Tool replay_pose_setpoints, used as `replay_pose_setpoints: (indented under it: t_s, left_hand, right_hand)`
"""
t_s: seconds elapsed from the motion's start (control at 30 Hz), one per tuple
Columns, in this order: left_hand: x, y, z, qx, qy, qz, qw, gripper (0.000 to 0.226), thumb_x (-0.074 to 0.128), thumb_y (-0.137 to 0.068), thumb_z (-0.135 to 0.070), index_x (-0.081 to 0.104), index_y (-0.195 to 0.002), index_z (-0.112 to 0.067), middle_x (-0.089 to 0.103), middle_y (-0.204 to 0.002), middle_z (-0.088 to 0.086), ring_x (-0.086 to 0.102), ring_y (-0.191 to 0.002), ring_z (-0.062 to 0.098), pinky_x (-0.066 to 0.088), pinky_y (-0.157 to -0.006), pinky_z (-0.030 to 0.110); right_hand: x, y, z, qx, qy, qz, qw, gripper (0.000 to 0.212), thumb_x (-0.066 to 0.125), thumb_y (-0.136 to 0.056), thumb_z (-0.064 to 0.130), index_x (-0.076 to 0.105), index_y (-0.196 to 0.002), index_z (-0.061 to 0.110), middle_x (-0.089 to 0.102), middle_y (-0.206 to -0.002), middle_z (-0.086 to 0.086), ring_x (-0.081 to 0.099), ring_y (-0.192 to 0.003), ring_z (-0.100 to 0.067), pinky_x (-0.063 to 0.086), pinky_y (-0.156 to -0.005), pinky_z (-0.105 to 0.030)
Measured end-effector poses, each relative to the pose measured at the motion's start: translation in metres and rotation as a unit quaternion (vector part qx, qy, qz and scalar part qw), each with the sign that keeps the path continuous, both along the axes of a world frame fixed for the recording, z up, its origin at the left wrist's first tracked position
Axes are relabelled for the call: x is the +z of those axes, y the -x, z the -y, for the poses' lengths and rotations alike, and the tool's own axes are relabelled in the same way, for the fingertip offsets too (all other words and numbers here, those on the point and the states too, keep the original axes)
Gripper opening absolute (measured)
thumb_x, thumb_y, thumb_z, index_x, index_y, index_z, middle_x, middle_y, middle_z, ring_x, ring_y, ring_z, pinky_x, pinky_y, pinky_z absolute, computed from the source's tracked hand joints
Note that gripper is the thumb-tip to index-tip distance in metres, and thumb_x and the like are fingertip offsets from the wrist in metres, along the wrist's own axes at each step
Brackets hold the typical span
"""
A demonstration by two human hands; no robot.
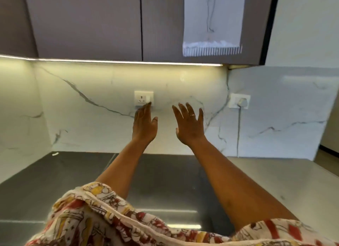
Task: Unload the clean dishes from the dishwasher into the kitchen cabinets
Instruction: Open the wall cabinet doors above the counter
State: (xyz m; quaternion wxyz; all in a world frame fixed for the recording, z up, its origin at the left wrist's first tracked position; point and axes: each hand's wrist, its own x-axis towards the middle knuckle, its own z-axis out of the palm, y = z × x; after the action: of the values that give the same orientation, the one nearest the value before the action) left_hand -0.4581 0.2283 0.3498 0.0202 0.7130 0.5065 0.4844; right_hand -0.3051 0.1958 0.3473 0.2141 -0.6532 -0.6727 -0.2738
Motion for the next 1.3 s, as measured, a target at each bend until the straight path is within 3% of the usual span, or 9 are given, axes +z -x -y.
replay_pose_setpoints:
  t_s: [0.2, 0.43, 0.6, 0.7, 0.77, 0.93, 1.17, 1.23, 1.3]
  left_hand:
    - [0.066, 0.051, -0.039, 0.044, -0.082, 0.003, 0.996, 0.059, 0.042, -0.098, -0.019, 0.015, -0.150, -0.014, 0.017, -0.158, 0.005, 0.011, -0.146, 0.021, 0.007, -0.118, 0.031]
    - [0.117, 0.065, -0.098, 0.083, -0.136, -0.050, 0.986, 0.058, 0.043, -0.098, -0.025, 0.017, -0.149, -0.017, 0.019, -0.157, 0.004, 0.013, -0.146, 0.022, 0.014, -0.118, 0.042]
    - [0.138, 0.043, -0.153, 0.087, -0.184, -0.091, 0.975, 0.060, 0.032, -0.099, -0.040, 0.013, -0.151, -0.017, 0.014, -0.158, 0.004, 0.009, -0.147, 0.022, 0.009, -0.118, 0.042]
    - [0.146, 0.029, -0.182, 0.087, -0.226, -0.118, 0.963, 0.069, 0.017, -0.093, -0.054, 0.008, -0.150, -0.017, 0.009, -0.159, 0.004, -0.003, -0.145, 0.019, 0.000, -0.114, 0.040]
    - [0.150, 0.025, -0.195, 0.117, -0.250, -0.127, 0.953, 0.069, 0.017, -0.093, -0.055, 0.015, -0.149, -0.014, 0.019, -0.157, 0.007, 0.004, -0.142, 0.021, 0.004, -0.111, 0.043]
    - [0.150, 0.023, -0.199, 0.139, -0.265, -0.128, 0.946, 0.070, 0.009, -0.094, -0.058, 0.024, -0.146, -0.014, 0.033, -0.152, 0.009, 0.024, -0.140, 0.028, 0.015, -0.108, 0.050]
    - [0.157, 0.029, -0.185, 0.085, -0.226, -0.133, 0.961, 0.073, 0.005, -0.095, -0.057, 0.039, -0.142, -0.012, 0.042, -0.146, 0.010, 0.041, -0.134, 0.032, 0.021, -0.104, 0.051]
    - [0.159, 0.032, -0.179, 0.059, -0.218, -0.135, 0.965, 0.085, -0.008, -0.089, -0.063, 0.031, -0.146, -0.014, 0.032, -0.152, 0.008, 0.030, -0.140, 0.031, 0.014, -0.108, 0.051]
    - [0.161, 0.033, -0.174, 0.021, -0.188, -0.124, 0.974, 0.099, -0.026, -0.073, -0.070, 0.010, -0.151, -0.020, 0.009, -0.159, 0.000, 0.006, -0.147, 0.023, 0.000, -0.114, 0.046]
  right_hand:
    - [0.082, 0.043, -0.059, 0.035, -0.122, 0.036, 0.991, 0.075, 0.046, -0.091, 0.014, 0.003, -0.152, 0.020, 0.004, -0.161, -0.002, 0.000, -0.148, -0.023, -0.004, -0.116, -0.051]
    - [0.151, 0.062, -0.134, 0.023, -0.210, 0.072, 0.975, 0.082, 0.057, -0.085, 0.009, 0.010, -0.152, 0.012, 0.014, -0.159, -0.009, 0.010, -0.147, -0.027, -0.002, -0.115, -0.048]
    - [0.189, 0.055, -0.181, 0.026, -0.245, 0.102, 0.964, 0.083, 0.053, -0.087, 0.001, 0.003, -0.152, 0.012, 0.002, -0.160, -0.009, -0.001, -0.148, -0.028, -0.005, -0.114, -0.048]
    - [0.198, 0.057, -0.198, 0.030, -0.277, 0.112, 0.954, 0.078, 0.055, -0.091, 0.016, 0.006, -0.152, 0.014, 0.004, -0.160, -0.011, 0.002, -0.147, -0.030, 0.000, -0.116, -0.049]
    - [0.199, 0.060, -0.201, 0.023, -0.286, 0.117, 0.951, 0.083, 0.061, -0.088, 0.024, 0.009, -0.152, 0.014, 0.007, -0.159, -0.011, 0.005, -0.147, -0.032, 0.002, -0.116, -0.048]
    - [0.198, 0.062, -0.198, 0.006, -0.256, 0.120, 0.959, 0.086, 0.056, -0.090, 0.033, -0.003, -0.151, 0.018, -0.007, -0.159, -0.008, -0.009, -0.146, -0.030, -0.009, -0.114, -0.045]
    - [0.194, 0.067, -0.198, -0.009, -0.288, 0.104, 0.952, 0.084, 0.060, -0.085, 0.040, 0.011, -0.149, 0.018, 0.019, -0.157, -0.009, 0.015, -0.145, -0.030, 0.009, -0.118, -0.047]
    - [0.192, 0.068, -0.193, 0.006, -0.298, 0.100, 0.949, 0.073, 0.049, -0.091, 0.042, 0.012, -0.148, 0.018, 0.022, -0.157, -0.009, 0.018, -0.144, -0.030, 0.014, -0.116, -0.047]
    - [0.190, 0.070, -0.183, 0.015, -0.308, 0.095, 0.946, 0.059, 0.031, -0.097, 0.043, 0.015, -0.148, 0.018, 0.024, -0.156, -0.009, 0.020, -0.144, -0.030, 0.018, -0.114, -0.046]
